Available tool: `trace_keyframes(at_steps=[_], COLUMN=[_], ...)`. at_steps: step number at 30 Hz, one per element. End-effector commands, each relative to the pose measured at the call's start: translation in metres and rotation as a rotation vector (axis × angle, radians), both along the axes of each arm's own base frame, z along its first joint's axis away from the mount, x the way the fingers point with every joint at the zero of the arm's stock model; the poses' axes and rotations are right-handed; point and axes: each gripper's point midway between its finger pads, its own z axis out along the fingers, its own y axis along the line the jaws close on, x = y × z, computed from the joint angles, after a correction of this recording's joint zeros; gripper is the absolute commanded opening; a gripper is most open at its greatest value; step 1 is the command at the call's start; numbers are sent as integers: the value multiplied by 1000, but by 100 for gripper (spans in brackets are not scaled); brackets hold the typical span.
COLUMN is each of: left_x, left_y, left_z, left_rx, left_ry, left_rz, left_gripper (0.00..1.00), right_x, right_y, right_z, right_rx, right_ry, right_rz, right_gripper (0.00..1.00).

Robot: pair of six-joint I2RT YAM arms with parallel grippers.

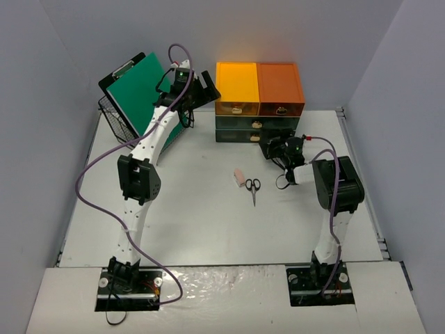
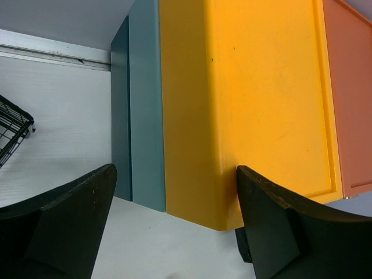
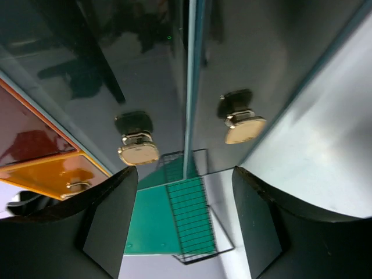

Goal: Organize the desk

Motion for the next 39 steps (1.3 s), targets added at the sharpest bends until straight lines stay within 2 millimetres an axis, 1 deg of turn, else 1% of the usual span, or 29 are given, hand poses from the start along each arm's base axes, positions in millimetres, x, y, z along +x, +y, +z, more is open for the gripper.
trace_keyframes(at_steps=[1,4,6,7,11,19,20,24,25,29,31,36,39], left_x=[-18,-18,-16,-16,-16,-14,-14,-12,-12,-12,-11,-9,-9], left_y=[19,19,20,19,22,27,28,28,28,32,34,36,36], left_z=[-4,-5,-6,-6,-6,-6,-7,-8,-8,-9,-8,-7,-8], left_rx=[99,99,96,95,96,99,99,99,99,104,102,97,99], left_ry=[59,60,61,60,63,63,65,66,65,69,67,64,66], left_rz=[-3,-6,-3,-4,-3,0,1,3,3,7,7,11,10], left_gripper=[79,79,79,79,79,79,79,79,79,79,79,79,79], right_x=[20,28,34,37,46,46,47,52,53,51,49,47,41], right_y=[21,26,30,31,34,35,33,33,32,25,21,15,3], right_z=[111,118,116,119,110,98,93,88,83,73,62,52,43], right_rx=[158,169,180,189,187,170,171,166,159,124,111,118,96], right_ry=[-318,-338,-340,-348,-333,-309,-300,-296,-279,-235,-205,-191,-161], right_rz=[42,47,54,55,57,59,54,57,55,35,18,-2,-35], right_gripper=[62,61,60,60,58,57,57,55,54,54,53,50,50])
